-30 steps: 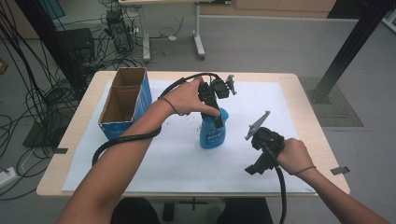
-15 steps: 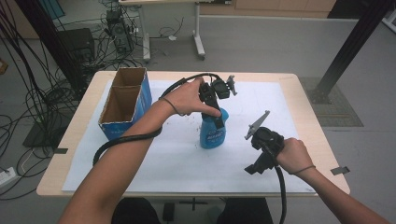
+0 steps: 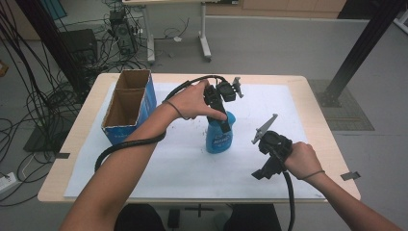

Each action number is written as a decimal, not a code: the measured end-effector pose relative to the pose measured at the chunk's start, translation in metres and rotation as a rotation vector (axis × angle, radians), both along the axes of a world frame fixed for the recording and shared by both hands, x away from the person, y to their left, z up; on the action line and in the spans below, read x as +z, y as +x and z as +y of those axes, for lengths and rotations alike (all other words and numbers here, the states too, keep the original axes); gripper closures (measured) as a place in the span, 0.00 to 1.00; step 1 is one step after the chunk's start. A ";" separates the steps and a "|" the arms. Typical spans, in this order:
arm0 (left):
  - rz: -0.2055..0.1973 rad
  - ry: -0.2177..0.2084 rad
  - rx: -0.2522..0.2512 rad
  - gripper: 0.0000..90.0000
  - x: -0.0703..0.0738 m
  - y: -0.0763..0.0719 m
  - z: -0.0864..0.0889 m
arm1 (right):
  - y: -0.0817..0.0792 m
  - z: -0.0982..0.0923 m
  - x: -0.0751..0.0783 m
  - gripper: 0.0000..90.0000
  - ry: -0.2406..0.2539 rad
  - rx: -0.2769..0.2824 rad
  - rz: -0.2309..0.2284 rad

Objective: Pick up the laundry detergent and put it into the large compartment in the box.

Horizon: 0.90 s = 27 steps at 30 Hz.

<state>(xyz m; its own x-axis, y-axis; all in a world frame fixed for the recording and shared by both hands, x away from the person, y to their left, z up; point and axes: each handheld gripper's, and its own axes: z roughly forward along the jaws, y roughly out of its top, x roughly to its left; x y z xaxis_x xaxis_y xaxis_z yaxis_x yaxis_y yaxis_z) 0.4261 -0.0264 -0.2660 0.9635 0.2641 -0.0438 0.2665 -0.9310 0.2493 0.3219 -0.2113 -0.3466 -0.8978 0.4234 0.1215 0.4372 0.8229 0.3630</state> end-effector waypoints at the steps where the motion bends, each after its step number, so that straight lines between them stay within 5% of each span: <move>1: -0.001 0.002 0.001 0.12 0.000 0.000 0.000 | 0.000 0.000 0.000 0.04 -0.001 -0.001 0.001; 15: -0.012 0.029 0.015 0.16 -0.006 0.004 0.001 | -0.001 -0.002 0.000 0.04 0.001 -0.002 0.003; 27: -0.009 0.037 0.005 0.29 -0.009 0.004 0.001 | -0.001 -0.002 0.000 0.04 0.006 -0.004 0.005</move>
<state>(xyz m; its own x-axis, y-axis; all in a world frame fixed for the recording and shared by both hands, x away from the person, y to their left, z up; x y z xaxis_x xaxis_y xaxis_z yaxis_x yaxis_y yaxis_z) 0.4300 -0.0255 -0.2750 0.9624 0.2706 -0.0250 0.2694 -0.9381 0.2176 0.3214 -0.2132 -0.3468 -0.8956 0.4258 0.1287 0.4420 0.8192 0.3653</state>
